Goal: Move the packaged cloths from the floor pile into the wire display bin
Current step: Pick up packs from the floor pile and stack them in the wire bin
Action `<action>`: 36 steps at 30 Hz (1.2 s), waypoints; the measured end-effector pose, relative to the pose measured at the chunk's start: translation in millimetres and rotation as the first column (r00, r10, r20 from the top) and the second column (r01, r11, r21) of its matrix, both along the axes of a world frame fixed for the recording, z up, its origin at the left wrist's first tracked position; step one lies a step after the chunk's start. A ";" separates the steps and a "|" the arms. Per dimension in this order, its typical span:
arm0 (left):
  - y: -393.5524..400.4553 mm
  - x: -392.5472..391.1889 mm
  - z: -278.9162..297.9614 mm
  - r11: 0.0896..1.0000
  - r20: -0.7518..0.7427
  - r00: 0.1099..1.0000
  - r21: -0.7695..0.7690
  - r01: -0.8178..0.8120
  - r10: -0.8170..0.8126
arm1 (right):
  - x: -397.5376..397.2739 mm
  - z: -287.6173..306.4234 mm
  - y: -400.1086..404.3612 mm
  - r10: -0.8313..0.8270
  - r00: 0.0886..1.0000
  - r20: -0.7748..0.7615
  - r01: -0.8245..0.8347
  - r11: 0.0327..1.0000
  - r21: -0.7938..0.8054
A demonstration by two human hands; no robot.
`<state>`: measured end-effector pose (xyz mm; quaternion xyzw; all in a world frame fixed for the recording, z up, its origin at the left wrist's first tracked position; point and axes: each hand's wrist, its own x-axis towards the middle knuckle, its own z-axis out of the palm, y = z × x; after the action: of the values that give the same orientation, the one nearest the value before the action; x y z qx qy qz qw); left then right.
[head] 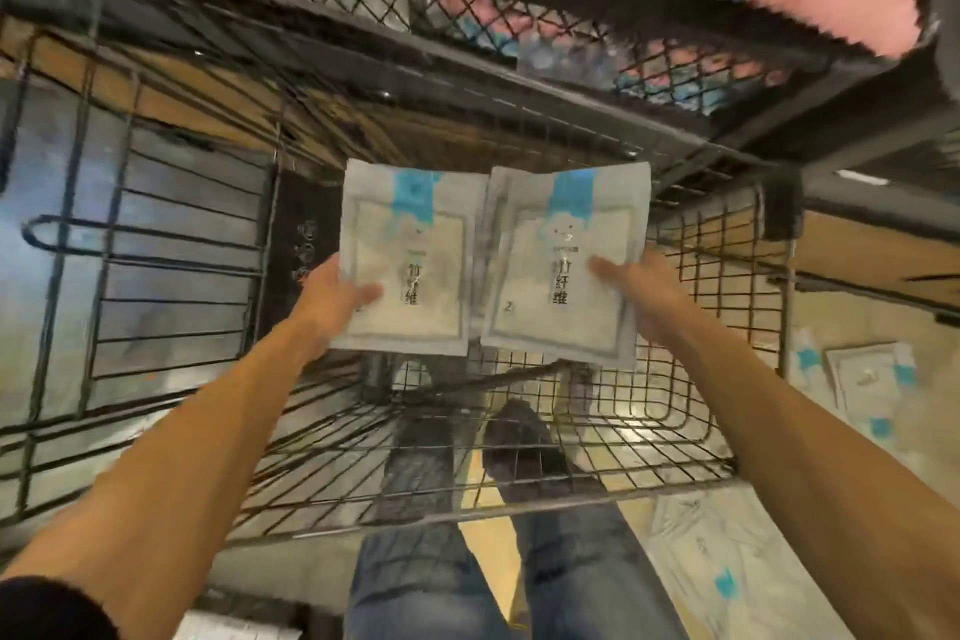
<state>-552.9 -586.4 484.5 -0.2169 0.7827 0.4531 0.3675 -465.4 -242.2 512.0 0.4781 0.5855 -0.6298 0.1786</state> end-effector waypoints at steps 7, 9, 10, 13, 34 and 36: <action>6.8 -7.5 -53.5 0.964 -0.149 0.989 -0.259 -0.054 0.015 | -21.4 -62.7 -21.5 0.068 0.994 0.087 -0.093 0.941 0.327; 12.0 0.8 -63.3 0.929 -0.238 0.969 -0.369 -0.026 -0.068 | -16.0 -78.9 -26.4 0.116 0.984 0.137 -0.169 0.862 0.478; 15.6 4.6 -66.2 0.907 -0.277 0.953 -0.422 -0.005 -0.123 | -15.6 -80.8 -30.1 0.154 0.971 0.183 -0.230 0.809 0.541; 21.2 8.5 -71.7 0.731 -0.282 0.852 -0.664 0.158 -0.440 | -18.4 -82.0 -34.0 0.185 0.913 0.365 -0.397 0.615 0.682; 38.6 33.3 193.8 0.590 -0.356 0.641 -0.784 0.191 -0.680 | 13.0 179.9 -19.0 0.656 0.693 0.299 -0.539 0.197 0.819; 39.7 40.4 224.5 0.610 -0.394 0.616 -0.771 0.184 -0.682 | 26.4 208.0 -17.0 0.639 0.719 0.274 -0.497 0.197 0.845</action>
<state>-512.5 -546.6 709.0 0.0547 0.9931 0.0759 0.0705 -439.0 -259.1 720.0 0.2015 0.9643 -0.1504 0.0830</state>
